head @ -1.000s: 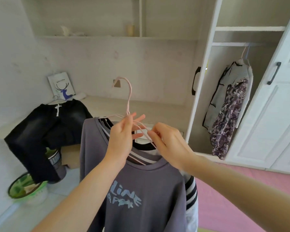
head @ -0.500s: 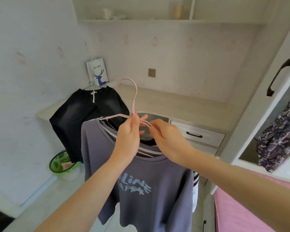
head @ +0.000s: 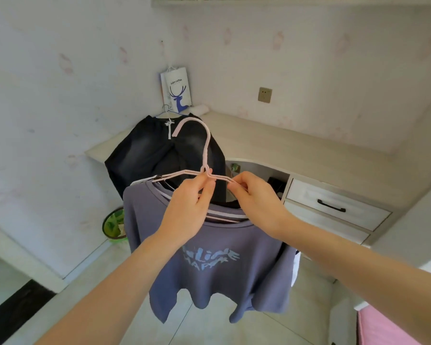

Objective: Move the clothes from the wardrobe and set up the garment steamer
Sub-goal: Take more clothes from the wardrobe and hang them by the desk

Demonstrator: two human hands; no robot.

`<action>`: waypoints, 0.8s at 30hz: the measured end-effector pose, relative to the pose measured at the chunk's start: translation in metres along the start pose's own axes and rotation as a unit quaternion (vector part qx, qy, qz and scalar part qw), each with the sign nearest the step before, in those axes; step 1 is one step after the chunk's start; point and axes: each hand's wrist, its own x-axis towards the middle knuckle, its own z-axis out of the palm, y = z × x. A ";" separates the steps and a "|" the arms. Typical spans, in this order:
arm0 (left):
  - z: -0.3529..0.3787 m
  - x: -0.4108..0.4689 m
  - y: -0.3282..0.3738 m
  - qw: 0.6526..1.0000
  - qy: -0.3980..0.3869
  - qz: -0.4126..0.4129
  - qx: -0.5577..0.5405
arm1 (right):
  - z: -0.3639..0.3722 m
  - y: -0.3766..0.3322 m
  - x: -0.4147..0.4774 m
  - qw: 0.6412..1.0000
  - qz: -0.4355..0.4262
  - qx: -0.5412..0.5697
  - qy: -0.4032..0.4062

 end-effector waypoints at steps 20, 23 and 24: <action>-0.033 0.173 -0.122 0.984 0.098 -0.085 0.121 | -0.040 0.030 0.236 0.995 -0.086 0.001 -0.047; -0.026 0.192 -0.125 0.981 0.136 -0.087 0.105 | -0.041 0.037 0.264 0.988 -0.139 -0.063 -0.031; -0.024 0.196 -0.125 0.979 0.157 -0.086 0.099 | -0.043 0.038 0.271 0.981 -0.168 -0.098 -0.019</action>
